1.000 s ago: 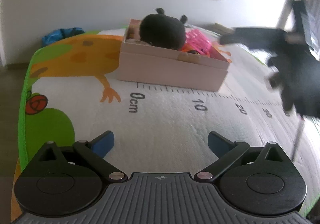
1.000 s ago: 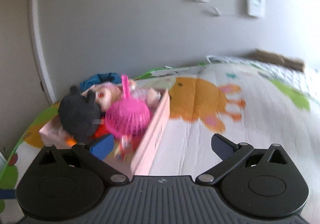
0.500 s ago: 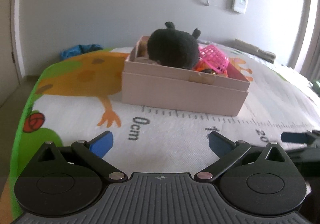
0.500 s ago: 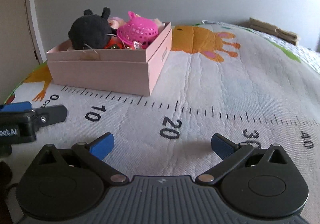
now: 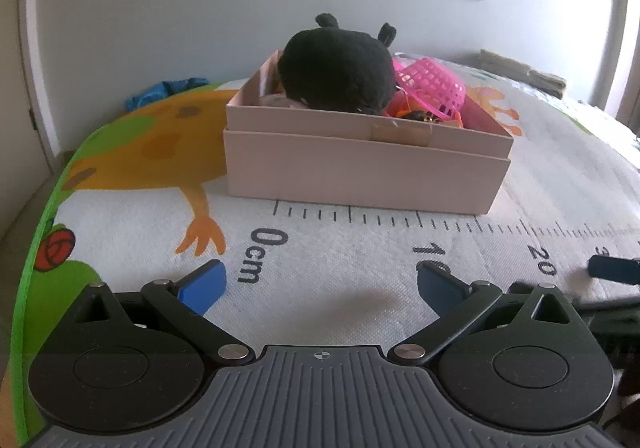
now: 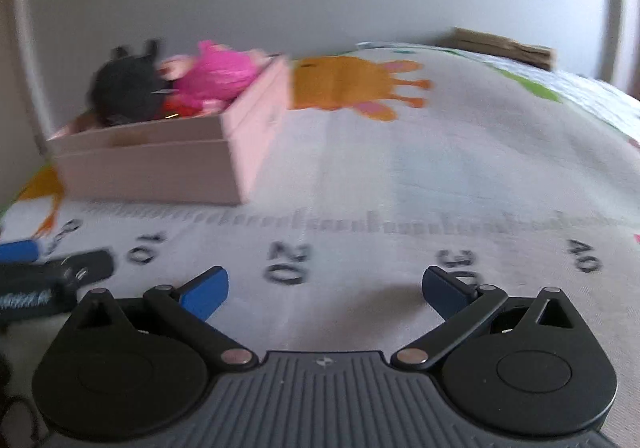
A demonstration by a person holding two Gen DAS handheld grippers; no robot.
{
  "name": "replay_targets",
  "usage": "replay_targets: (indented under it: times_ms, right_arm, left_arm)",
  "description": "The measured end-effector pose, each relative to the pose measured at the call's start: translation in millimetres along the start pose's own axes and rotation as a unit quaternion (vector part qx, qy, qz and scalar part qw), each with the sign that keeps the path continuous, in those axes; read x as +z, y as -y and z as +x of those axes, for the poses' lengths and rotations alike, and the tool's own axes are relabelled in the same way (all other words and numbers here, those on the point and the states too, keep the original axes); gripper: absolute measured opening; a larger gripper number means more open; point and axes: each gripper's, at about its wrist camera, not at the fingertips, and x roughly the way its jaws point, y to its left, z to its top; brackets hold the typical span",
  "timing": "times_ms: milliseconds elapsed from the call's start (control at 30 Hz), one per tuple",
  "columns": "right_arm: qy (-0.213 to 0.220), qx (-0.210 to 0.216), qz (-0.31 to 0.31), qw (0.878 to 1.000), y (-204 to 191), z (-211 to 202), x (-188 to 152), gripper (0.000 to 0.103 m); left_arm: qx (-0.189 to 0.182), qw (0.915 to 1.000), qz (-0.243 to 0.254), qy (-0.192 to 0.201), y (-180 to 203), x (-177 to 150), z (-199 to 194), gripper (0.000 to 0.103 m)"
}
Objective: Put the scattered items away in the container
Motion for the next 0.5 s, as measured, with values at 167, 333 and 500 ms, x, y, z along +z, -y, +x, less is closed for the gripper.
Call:
replay_targets:
  times_ms: [167,333,500]
  right_arm:
    - [-0.005,-0.001,-0.017,1.0,-2.2,3.9,1.4,0.103]
    - [-0.005,-0.001,-0.016,1.0,-1.6,2.6,1.8,0.103]
    - [-0.005,-0.001,-0.016,1.0,-2.7,2.2,2.4,0.103]
  left_arm:
    - [0.032,0.9986,0.04,-0.009,15.2,0.0,3.3,0.103]
    - [0.026,0.999,0.034,-0.011,12.3,0.1,2.8,0.103]
    - [0.026,0.999,0.034,-0.011,11.7,0.6,3.7,0.103]
